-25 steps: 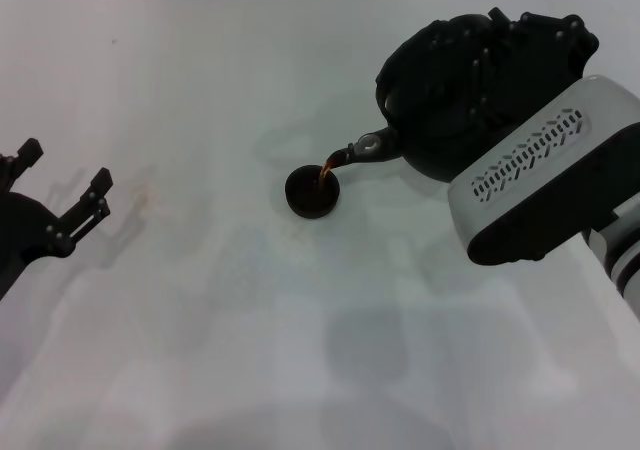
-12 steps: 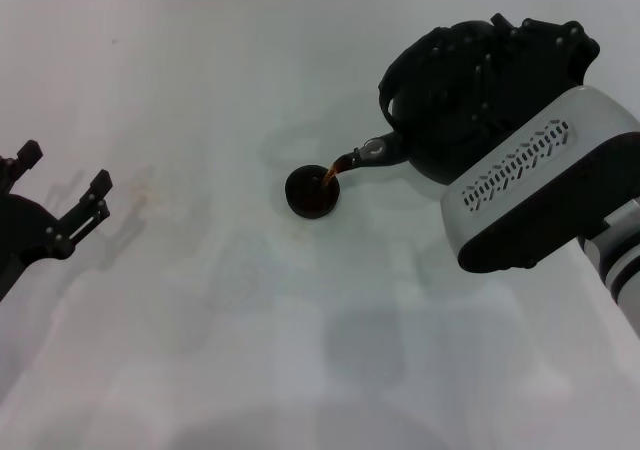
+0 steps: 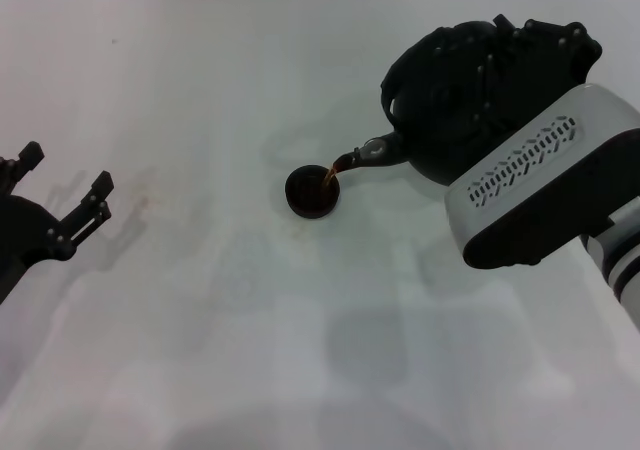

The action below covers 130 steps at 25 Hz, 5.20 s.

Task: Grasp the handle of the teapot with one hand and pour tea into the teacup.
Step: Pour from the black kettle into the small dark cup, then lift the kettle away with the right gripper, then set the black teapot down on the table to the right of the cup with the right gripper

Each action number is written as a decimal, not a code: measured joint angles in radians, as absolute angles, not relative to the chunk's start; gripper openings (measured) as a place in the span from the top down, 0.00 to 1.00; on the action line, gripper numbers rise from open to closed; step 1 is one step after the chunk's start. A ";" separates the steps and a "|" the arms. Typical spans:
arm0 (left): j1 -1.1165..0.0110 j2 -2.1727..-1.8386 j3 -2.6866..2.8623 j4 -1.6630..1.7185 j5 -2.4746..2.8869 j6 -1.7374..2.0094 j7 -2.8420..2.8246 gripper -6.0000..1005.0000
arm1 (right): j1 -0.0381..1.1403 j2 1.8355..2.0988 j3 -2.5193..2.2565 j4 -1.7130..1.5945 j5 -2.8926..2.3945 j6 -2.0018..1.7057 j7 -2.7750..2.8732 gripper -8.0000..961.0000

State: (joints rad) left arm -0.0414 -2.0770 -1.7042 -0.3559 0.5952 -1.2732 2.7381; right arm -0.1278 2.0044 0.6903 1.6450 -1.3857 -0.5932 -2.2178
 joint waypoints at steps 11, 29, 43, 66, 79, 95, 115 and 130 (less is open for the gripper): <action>-0.041 -2.077 -1.704 -0.356 0.595 -1.273 2.741 0.13 | -0.127 1.981 0.749 1.640 -1.392 -0.480 -2.094 0.88; -0.047 -2.075 -1.707 -0.356 0.595 -1.272 2.743 0.13 | -0.145 1.981 0.963 1.588 -1.384 -0.155 -1.920 0.88; -0.053 -2.075 -1.706 -0.356 0.595 -1.263 2.743 0.13 | -0.153 2.010 1.488 1.400 -1.247 0.563 -1.918 0.88; -0.067 -2.077 -1.704 -0.354 0.595 -1.261 2.743 0.13 | -0.008 2.009 1.720 1.083 -1.164 0.934 -2.073 0.87; -0.067 -2.077 -1.704 -0.354 0.595 -1.261 2.743 0.13 | 0.014 2.005 1.735 1.016 -1.169 0.935 -2.111 0.87; -0.067 -2.077 -1.704 -0.354 0.595 -1.261 2.743 0.13 | 0.040 2.003 1.736 0.967 -1.170 0.931 -2.138 0.87; -0.077 -2.077 -1.703 -0.354 0.595 -1.261 2.743 0.13 | 0.046 2.004 1.748 0.950 -1.170 0.919 -2.141 0.86; -0.075 -2.077 -1.703 -0.354 0.595 -1.261 2.743 0.13 | 0.057 2.004 1.764 0.919 -1.170 0.923 -2.140 0.77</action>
